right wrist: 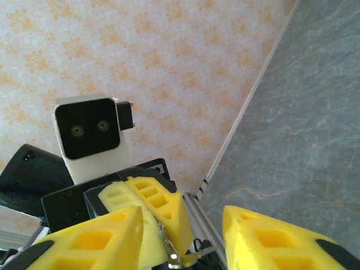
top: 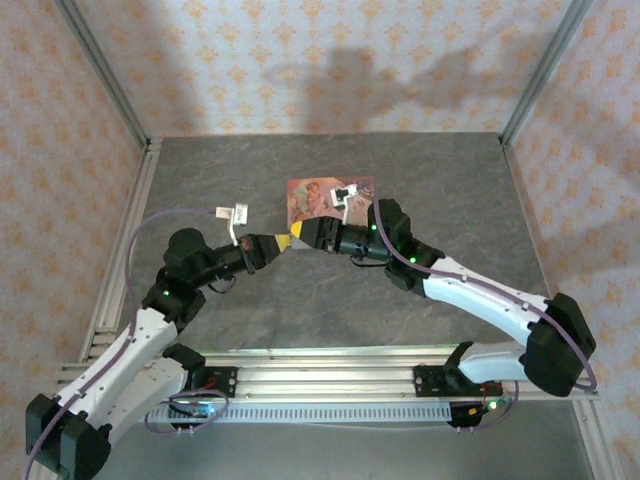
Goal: Unlock the padlock with the key
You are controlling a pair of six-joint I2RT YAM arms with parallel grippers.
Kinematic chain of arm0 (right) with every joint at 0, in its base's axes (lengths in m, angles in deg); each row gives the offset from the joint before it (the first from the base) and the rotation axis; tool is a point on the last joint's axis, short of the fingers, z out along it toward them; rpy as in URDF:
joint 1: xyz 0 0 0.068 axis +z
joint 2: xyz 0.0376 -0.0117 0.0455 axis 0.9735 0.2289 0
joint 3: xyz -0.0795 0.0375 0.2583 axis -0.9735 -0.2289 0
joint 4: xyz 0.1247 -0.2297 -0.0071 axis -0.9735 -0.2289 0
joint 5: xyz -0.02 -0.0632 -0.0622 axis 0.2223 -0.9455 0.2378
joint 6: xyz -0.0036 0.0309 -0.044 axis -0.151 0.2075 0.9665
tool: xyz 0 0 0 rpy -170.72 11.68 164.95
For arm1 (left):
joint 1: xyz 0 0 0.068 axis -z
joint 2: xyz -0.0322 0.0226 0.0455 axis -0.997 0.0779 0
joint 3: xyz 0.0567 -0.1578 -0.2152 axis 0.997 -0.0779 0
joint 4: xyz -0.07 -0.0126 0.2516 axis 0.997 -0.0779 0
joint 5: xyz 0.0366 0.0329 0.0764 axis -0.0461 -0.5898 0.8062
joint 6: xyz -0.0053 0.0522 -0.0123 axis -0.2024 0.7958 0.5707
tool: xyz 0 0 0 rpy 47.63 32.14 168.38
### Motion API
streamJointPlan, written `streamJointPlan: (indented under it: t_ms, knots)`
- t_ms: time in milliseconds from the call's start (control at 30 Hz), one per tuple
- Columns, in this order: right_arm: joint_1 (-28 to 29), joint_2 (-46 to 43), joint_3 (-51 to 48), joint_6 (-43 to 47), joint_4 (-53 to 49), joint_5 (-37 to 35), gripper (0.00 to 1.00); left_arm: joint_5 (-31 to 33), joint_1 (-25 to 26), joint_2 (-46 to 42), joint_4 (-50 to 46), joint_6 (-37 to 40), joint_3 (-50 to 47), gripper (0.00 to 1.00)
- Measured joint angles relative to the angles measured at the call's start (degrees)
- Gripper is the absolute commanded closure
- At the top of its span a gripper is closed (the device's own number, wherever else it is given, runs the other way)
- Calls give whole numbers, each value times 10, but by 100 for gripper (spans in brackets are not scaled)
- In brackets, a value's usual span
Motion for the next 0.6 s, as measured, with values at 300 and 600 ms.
streamJointPlan:
  t_ms: [300,600]
  knots:
    - [-8,-13,0,14,-70,-39,58,0,0,-4,-62,60,-5,100]
    - [-17,2,0,96,-217,-214,49,47,0,-8,-170,138,-6,100]
